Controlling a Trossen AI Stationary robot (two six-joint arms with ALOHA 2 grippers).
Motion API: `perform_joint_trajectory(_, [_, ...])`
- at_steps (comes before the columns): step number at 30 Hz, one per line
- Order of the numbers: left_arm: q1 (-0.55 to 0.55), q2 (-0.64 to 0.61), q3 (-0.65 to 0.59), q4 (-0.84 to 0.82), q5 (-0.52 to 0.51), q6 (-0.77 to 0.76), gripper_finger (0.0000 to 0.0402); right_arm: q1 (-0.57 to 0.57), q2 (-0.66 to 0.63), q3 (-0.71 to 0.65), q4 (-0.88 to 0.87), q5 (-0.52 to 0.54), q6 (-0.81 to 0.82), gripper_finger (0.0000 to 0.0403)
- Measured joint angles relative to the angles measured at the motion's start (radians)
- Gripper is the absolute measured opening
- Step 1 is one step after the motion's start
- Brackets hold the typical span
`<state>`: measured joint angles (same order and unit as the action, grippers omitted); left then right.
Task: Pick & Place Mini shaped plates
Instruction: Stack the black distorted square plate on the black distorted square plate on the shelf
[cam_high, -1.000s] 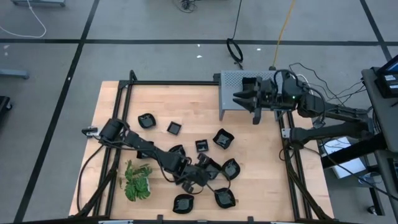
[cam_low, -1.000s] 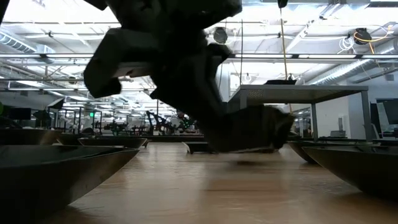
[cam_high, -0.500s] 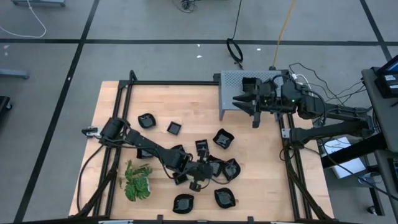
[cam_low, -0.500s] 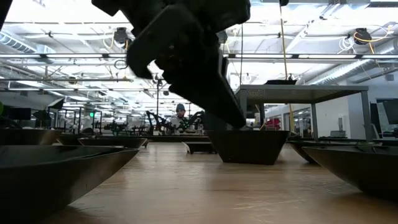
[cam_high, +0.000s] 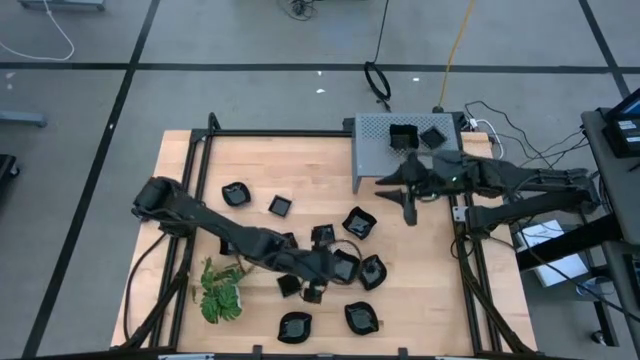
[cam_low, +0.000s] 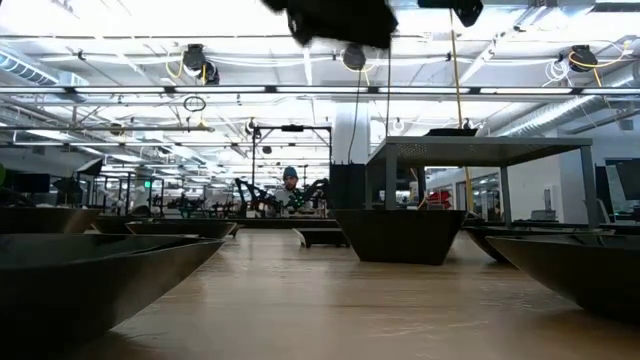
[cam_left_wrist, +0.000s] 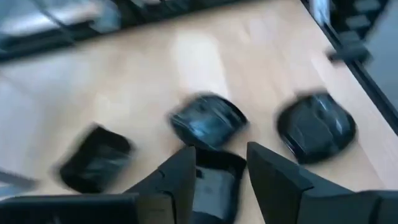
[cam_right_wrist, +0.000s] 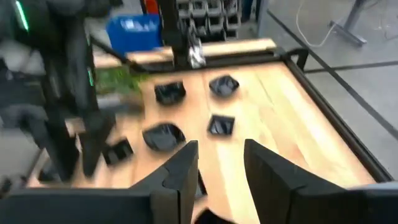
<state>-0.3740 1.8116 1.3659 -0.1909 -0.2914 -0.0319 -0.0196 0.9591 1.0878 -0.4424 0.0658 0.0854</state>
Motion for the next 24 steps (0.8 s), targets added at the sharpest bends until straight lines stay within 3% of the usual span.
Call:
perform_joint_trajectory(5, [0.006,-0.126,0.000,0.000,-0.144,0.039,0.0150,0.050,0.056,-0.071,0.041,0.068,-0.082,0.0121])
perform_joint_trajectory(11, [0.009,-0.289,0.001,0.026,-0.289,0.051,0.0150,0.062,0.122,-0.260,0.271,0.064,-0.038,0.0121])
perform_joint_trajectory(19, [0.008,-0.445,0.002,0.039,-0.304,-0.065,0.0150,0.062,0.206,-0.458,0.479,0.060,-0.037,0.0121])
perform_joint_trajectory(24, [0.006,-0.478,0.002,0.035,-0.299,-0.030,0.0150,0.072,0.244,-0.528,0.467,-0.040,-0.260,0.0121])
